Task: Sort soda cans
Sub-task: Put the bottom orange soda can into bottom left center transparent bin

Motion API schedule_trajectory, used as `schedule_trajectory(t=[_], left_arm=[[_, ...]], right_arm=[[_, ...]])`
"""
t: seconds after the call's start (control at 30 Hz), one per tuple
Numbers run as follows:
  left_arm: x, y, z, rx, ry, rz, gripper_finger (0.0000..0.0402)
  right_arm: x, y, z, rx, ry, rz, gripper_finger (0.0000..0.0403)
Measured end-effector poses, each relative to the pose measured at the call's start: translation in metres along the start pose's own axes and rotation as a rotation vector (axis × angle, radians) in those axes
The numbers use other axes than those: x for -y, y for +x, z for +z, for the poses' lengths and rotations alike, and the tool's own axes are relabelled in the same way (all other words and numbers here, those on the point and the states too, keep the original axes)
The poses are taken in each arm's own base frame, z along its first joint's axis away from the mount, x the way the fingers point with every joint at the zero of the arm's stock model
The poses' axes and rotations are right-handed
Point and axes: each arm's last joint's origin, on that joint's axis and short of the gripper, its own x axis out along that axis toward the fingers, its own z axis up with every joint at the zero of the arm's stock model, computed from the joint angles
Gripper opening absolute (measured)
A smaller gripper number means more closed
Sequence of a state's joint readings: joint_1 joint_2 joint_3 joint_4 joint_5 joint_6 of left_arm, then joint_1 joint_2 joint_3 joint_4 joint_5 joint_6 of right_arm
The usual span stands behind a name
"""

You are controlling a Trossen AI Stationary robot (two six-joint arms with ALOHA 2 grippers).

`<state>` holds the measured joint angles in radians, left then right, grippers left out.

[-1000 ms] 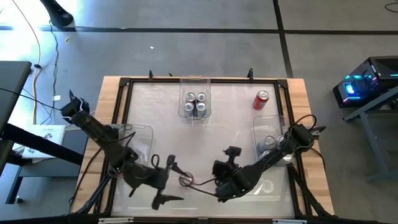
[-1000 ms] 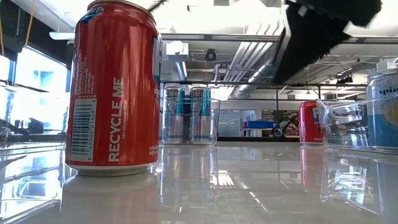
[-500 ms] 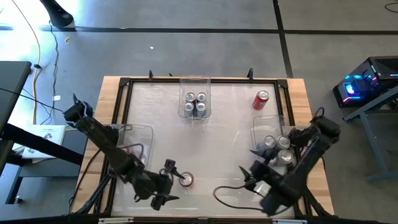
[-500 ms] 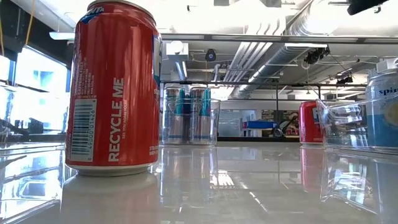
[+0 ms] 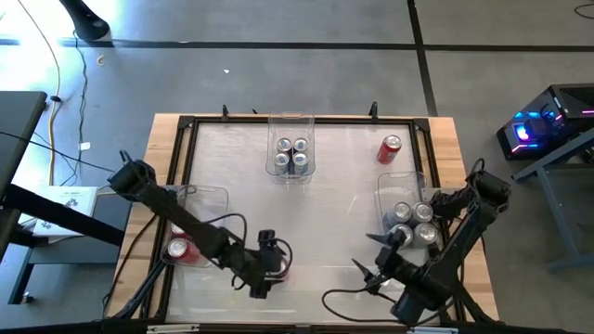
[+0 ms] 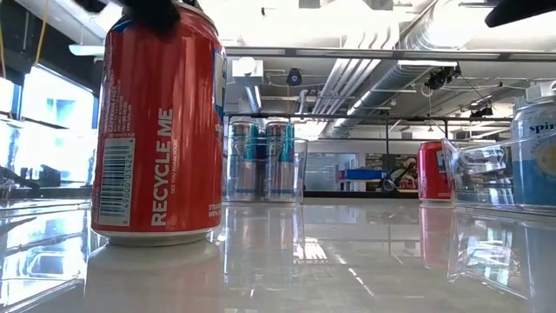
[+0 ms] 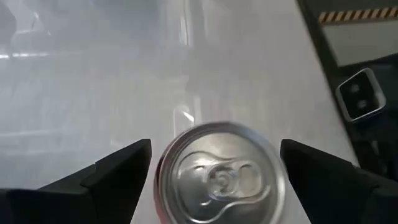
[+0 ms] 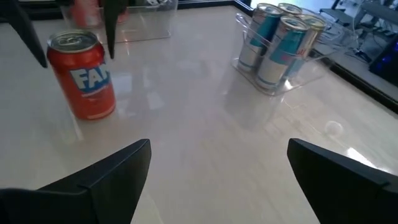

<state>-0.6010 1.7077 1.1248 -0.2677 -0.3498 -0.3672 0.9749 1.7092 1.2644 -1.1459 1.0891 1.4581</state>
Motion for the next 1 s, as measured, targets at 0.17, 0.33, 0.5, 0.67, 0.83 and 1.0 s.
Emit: schedule_trajectory(t=[0.17, 0.33, 0.5, 0.67, 0.83, 1.0], left_arm=[[0.001, 0.004, -0.003, -0.015, -0.017, 0.012, 0.0348], [0.001, 0.004, -0.003, -0.014, -0.021, 0.031, 0.0309], [-0.001, -0.003, -0.003, -0.021, -0.030, 0.038, 0.0282], [-0.012, -0.052, 0.010, 0.053, -0.068, 0.122, 0.0282], [-0.029, -0.124, 0.015, 0.099, -0.182, 0.209, 0.0282], [-0.047, -0.179, -0.002, 0.040, -0.373, 0.198, 0.0282]], right_arm=[[-0.002, 0.000, 0.000, 0.005, -0.011, 0.009, 0.0373], [-0.002, 0.000, 0.001, 0.011, -0.013, 0.011, 0.0373], [-0.003, 0.000, 0.001, 0.012, -0.011, 0.015, 0.0373], [-0.003, 0.000, 0.001, 0.022, -0.010, 0.015, 0.0373], [-0.003, 0.000, 0.002, 0.035, -0.015, 0.014, 0.0373], [-0.003, 0.000, 0.002, 0.056, -0.015, 0.010, 0.0373]])
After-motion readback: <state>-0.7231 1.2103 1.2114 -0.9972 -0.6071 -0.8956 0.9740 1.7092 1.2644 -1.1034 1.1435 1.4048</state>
